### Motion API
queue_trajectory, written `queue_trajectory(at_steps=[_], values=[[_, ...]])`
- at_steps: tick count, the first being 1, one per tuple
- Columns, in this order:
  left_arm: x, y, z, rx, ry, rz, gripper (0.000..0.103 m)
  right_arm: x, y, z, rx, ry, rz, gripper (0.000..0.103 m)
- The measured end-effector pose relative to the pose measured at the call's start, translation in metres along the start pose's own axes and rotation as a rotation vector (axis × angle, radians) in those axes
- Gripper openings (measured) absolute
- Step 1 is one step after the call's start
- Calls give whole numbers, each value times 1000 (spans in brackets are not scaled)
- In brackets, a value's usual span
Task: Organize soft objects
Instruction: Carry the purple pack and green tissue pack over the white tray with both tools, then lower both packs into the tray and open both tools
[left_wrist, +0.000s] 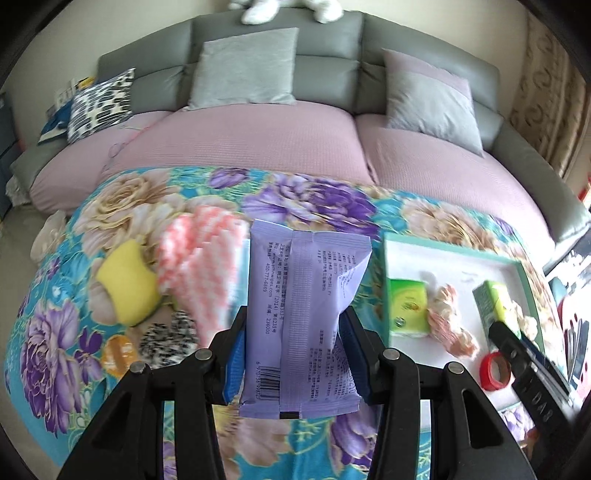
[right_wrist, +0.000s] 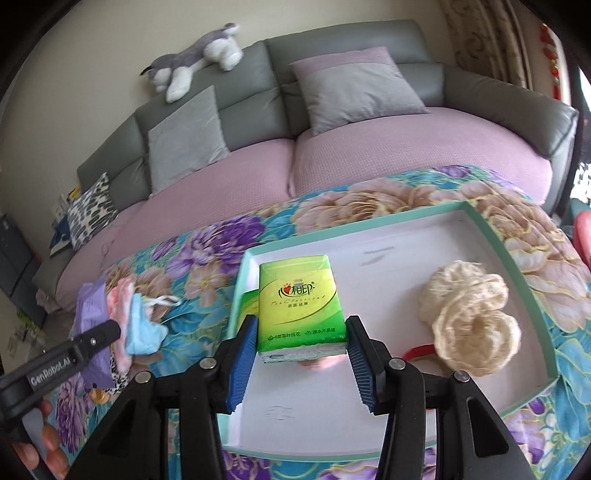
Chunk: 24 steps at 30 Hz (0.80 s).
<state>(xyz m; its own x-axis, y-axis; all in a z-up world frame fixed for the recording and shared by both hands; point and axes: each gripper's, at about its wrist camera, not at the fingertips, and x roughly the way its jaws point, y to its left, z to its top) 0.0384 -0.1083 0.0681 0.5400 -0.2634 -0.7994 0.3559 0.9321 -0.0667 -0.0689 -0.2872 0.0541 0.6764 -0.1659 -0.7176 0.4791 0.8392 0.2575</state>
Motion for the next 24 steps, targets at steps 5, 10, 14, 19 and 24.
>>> queue_trajectory(at_steps=[5, 10, 14, 19, 24], values=[[7, -26, -5, 55, 25, -35, 49, -5, -29, 3, 54, -5, -40, 51], [16, -52, -14, 109, 66, -87, 49, -8, -52, 5, 90, -11, -84, 51], [26, -74, -24, 156, 108, -121, 49, -9, -64, 4, 116, -11, -98, 51], [38, -100, -37, 226, 151, -134, 49, -5, -69, 4, 127, -2, -96, 51], [55, -113, -46, 252, 209, -141, 49, -2, -67, 2, 123, 4, -86, 51]])
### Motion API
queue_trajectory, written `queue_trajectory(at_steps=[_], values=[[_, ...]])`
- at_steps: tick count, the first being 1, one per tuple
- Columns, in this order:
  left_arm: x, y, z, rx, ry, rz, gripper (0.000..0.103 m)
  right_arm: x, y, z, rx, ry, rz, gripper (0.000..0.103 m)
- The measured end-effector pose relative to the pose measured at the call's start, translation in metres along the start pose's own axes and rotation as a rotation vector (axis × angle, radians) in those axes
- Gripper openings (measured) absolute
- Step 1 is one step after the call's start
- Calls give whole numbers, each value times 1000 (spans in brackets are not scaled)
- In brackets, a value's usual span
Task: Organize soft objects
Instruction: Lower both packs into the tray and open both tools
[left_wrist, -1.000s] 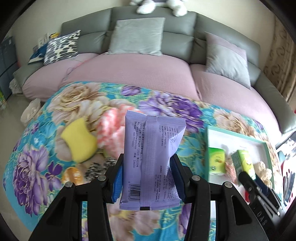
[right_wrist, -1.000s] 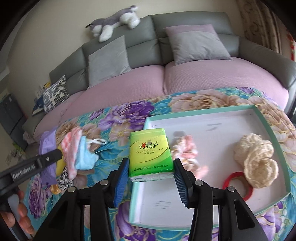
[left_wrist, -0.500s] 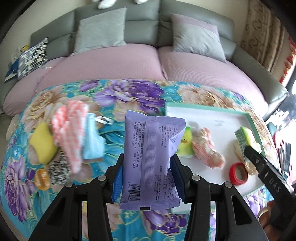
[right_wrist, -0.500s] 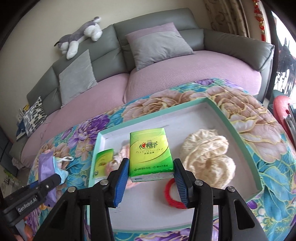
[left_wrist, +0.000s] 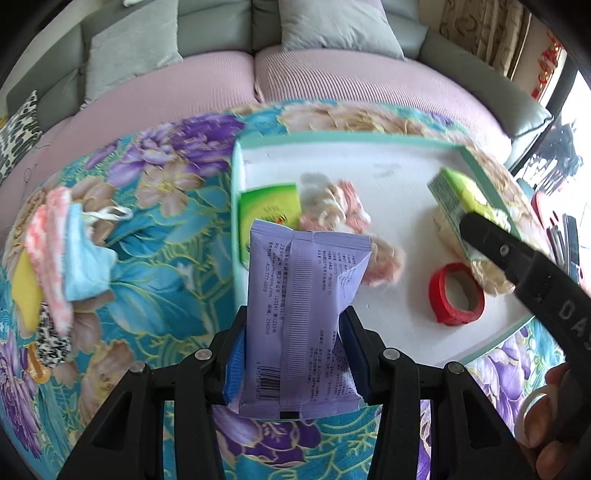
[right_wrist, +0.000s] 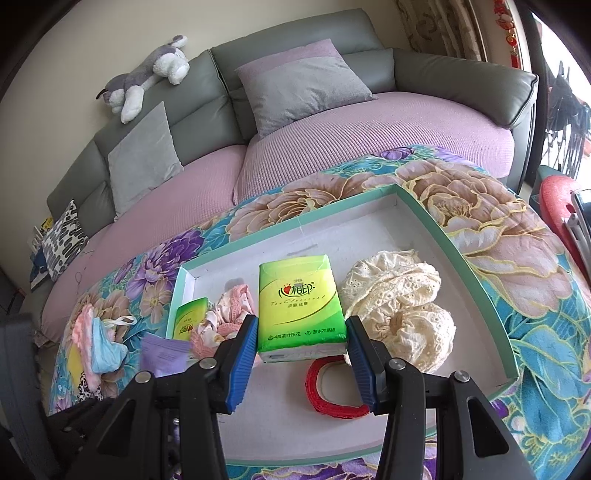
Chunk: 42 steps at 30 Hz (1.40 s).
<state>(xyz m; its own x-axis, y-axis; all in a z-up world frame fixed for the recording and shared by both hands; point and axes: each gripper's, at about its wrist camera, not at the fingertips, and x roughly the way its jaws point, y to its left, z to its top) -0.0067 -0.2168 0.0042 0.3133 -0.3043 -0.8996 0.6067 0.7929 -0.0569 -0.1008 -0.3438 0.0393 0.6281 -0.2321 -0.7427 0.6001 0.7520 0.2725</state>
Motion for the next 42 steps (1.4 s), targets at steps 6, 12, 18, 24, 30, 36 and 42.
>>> queue_trajectory(at_steps=[6, 12, 18, 24, 30, 36, 42], values=[[13, -6, 1, 5, 23, 8, 49, 6, 0, -1, 4, 14, 5, 51], [20, -8, 2, 8, 25, 13, 49, 10, -1, -2, 10, 22, 6, 51], [25, -7, 5, -1, 31, -4, 50, 11, -1, -2, 10, 22, 5, 52], [23, -7, 6, -2, 34, -41, 60, 10, 2, -1, -1, 15, 6, 54], [16, -5, 7, -3, 13, -39, 73, 10, 4, -1, -8, 17, -4, 67], [4, 2, 8, -34, -14, -63, 75, 5, 3, 1, -9, 2, -10, 73], [-13, 6, 9, -36, -60, -59, 89, -3, 4, 4, -14, -22, -14, 75]])
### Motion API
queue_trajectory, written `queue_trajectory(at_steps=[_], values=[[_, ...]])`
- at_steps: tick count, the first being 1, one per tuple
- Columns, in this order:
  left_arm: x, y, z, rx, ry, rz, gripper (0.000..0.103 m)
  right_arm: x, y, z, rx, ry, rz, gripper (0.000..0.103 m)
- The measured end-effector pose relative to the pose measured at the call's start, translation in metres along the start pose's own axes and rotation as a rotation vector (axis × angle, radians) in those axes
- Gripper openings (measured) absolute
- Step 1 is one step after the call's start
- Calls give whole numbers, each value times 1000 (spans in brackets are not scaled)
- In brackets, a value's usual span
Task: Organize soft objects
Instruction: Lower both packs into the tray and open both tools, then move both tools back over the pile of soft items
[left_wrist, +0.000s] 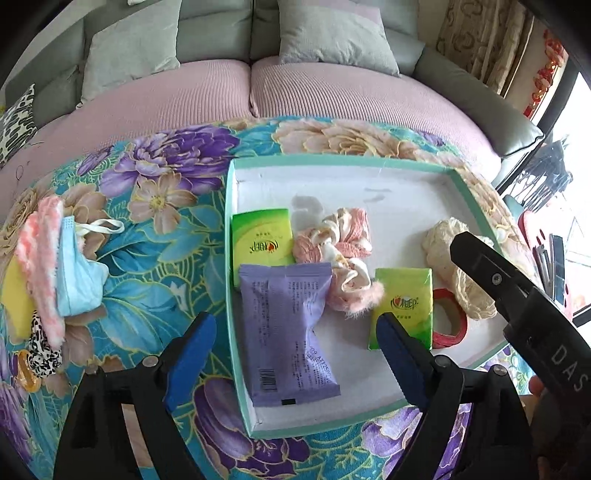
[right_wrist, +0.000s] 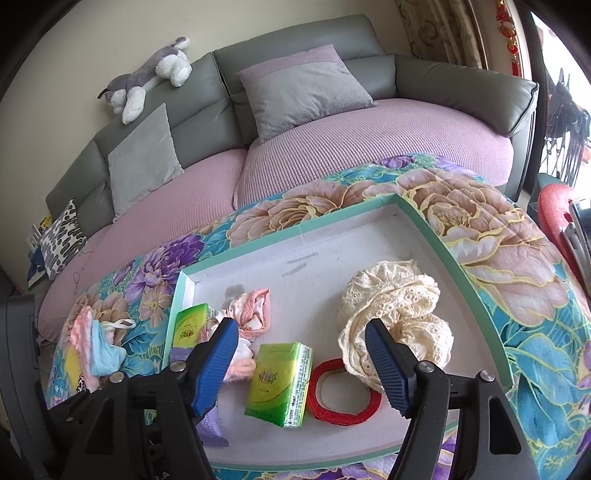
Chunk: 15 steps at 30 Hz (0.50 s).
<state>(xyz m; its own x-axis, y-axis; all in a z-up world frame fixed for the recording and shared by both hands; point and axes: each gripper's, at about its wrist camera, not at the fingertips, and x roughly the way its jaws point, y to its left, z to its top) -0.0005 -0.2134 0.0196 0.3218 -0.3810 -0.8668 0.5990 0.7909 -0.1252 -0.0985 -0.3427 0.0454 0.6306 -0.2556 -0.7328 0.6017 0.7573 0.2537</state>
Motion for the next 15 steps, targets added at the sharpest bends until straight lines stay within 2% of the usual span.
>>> queue_trajectory(at_steps=[3, 7, 15], values=[[-10, 8, 3, -26, -32, 2, 89, -9, 0, 3, 5, -29, 4, 75], [-19, 34, 6, -94, -75, 46, 89, -16, -1, 5, 11, -50, 3, 75], [-30, 110, 2, -271, -124, 226, 92, -9, 2, 3, -10, -23, -3, 76]])
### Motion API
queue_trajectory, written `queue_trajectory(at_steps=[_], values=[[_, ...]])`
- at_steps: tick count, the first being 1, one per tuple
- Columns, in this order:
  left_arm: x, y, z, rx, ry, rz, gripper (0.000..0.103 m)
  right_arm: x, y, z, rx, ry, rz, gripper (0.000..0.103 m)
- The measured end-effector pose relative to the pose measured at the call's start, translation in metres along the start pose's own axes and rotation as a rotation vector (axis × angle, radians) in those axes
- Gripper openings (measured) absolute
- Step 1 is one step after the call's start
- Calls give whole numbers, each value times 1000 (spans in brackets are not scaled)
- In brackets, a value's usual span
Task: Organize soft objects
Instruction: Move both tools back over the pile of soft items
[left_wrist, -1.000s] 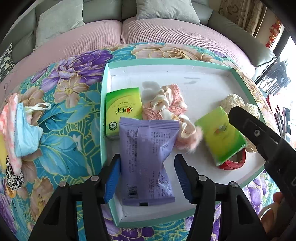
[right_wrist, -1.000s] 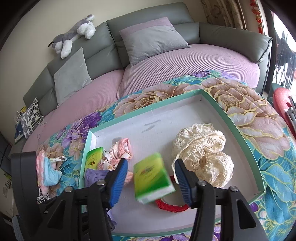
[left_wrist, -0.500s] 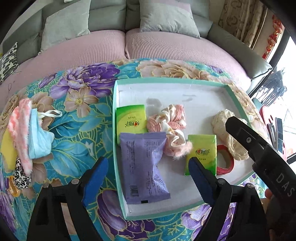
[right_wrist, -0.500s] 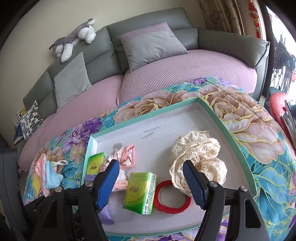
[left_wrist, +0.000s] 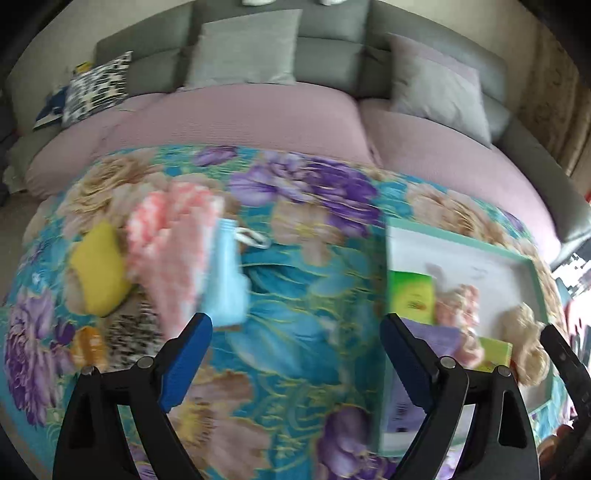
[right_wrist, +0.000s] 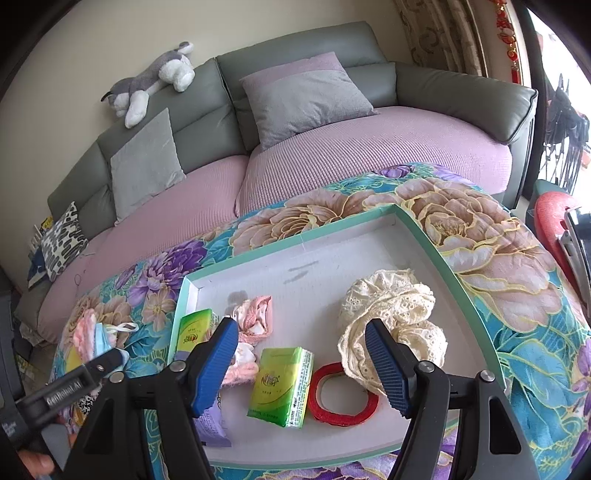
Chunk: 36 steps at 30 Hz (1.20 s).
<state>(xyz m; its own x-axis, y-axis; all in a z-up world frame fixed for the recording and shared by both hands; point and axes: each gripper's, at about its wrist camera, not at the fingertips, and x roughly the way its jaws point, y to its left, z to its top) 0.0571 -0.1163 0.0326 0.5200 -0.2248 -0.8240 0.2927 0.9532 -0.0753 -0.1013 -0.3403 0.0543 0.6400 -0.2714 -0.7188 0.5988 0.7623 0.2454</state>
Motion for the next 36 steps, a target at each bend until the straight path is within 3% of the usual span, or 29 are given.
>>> queue_trajectory(at_steps=[6, 9, 13, 24, 36], values=[[-2, 45, 7, -118, -11, 51, 93, 7, 8, -4, -30, 22, -17, 89], [-5, 60, 6, -158, -12, 68, 93, 11, 14, -6, -52, 34, -21, 103], [-5, 74, 7, -193, -15, 86, 93, 16, 27, -10, -87, 50, -29, 103], [-11, 99, 6, -239, -10, 159, 93, 24, 85, -30, -229, 88, 58, 103], [-15, 123, 4, -300, -10, 182, 93, 30, 129, -49, -313, 112, 111, 103]])
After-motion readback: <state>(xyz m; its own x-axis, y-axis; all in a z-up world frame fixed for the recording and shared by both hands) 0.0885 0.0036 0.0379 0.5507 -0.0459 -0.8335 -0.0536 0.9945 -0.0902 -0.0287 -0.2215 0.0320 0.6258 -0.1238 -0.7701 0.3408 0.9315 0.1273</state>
